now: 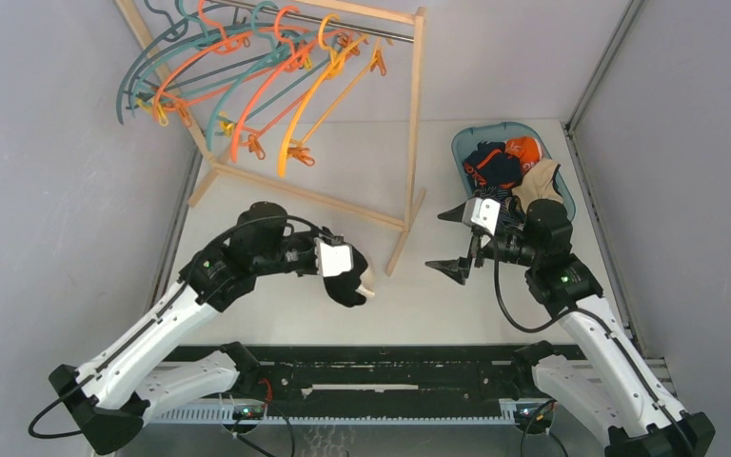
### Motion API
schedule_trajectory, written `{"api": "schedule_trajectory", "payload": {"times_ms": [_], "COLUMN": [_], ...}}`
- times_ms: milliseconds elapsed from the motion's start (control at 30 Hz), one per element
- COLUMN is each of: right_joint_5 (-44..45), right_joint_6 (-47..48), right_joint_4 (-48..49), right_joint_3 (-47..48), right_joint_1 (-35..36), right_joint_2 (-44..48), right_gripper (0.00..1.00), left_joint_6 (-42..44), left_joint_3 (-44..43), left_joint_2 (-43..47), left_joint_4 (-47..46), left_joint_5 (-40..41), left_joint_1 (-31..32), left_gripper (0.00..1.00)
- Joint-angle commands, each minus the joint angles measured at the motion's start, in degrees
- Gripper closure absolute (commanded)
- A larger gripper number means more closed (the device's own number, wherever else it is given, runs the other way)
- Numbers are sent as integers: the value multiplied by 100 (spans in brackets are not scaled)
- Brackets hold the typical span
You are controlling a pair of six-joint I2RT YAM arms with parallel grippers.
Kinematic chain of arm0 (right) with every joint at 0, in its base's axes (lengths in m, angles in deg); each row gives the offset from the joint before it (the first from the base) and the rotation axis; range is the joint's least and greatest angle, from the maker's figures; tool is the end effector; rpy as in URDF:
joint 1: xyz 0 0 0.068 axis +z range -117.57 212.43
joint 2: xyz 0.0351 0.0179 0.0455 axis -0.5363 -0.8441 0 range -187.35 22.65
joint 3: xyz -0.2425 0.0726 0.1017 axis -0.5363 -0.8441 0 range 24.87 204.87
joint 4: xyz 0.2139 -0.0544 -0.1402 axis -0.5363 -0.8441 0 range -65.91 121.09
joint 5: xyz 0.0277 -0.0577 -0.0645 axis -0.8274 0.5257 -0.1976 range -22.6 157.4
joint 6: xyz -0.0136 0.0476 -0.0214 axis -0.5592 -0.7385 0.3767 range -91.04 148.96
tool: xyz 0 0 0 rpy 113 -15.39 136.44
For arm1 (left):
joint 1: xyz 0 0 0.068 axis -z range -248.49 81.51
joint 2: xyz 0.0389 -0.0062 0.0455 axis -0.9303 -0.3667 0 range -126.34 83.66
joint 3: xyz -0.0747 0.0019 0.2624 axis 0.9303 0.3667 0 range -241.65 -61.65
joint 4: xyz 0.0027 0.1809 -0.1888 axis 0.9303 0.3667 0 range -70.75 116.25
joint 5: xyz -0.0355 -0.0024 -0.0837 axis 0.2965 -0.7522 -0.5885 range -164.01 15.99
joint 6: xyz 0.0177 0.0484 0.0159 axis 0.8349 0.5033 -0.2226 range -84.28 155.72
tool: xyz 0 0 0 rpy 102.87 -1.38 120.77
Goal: Remove the underwear clipped to the hanger
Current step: Pick up the underwear from the center of the board, then place the underwear in the bin.
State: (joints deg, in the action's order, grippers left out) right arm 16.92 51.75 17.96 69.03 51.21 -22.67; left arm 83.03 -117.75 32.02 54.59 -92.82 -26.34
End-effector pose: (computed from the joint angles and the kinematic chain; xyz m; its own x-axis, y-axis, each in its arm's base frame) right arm 0.1561 0.0822 0.3324 0.1381 -0.2133 -0.9672 -0.9319 0.3028 -0.1998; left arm 0.1319 -0.1348 0.3442 0.3598 0.6129 -0.7035 0.8494 0.0968 0.5188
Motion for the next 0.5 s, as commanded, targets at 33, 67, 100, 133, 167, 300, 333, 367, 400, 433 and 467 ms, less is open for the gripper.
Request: {"api": "schedule_trajectory", "payload": {"times_ms": [33,67,100,133,167,300,333,367,400,433,467], "right_joint_5": [-473,-507,-549,-603,-667,-867,-861,-863,-872,-875,-875], "right_joint_6": [-184,-233,-266,-322,-388,-701,-735,-751,-768,-786,-809], "right_joint_4": [329,370,408,445,489,707,738,755,769,817,894], "right_joint_3": [5,6,10,7,7,10,8,5,3,-25,-79], "right_joint_1": [298,359,408,449,487,692,751,801,862,915,950], "right_joint_2": [65,47,23,-1,-29,-215,-277,-361,-416,-472,-509], "right_gripper": [0,0,0,1,1,1,2,2,2,2,2], "left_joint_6": [-700,-837,-970,-1091,-1210,-1763,-1941,-2148,-2388,-2608,-2805], "left_joint_3": [-1001,-1083,-1166,-1227,-1264,-1455,-1506,-1562,-1600,-1625,-1658], "left_joint_2": [-513,-611,-697,-772,-828,-1049,-1107,-1172,-1245,-1290,-1326], "left_joint_4": [-448,-466,-482,-521,-576,-821,-905,-997,-1111,-1224,-1316], "left_joint_5": [-788,-882,-929,-953,-943,-801,-758,-724,-683,-651,-636], "left_joint_1": [85,118,163,215,289,606,677,739,788,828,854], "left_gripper": [100,100,100,100,100,100,100,100,100,100,100]}}
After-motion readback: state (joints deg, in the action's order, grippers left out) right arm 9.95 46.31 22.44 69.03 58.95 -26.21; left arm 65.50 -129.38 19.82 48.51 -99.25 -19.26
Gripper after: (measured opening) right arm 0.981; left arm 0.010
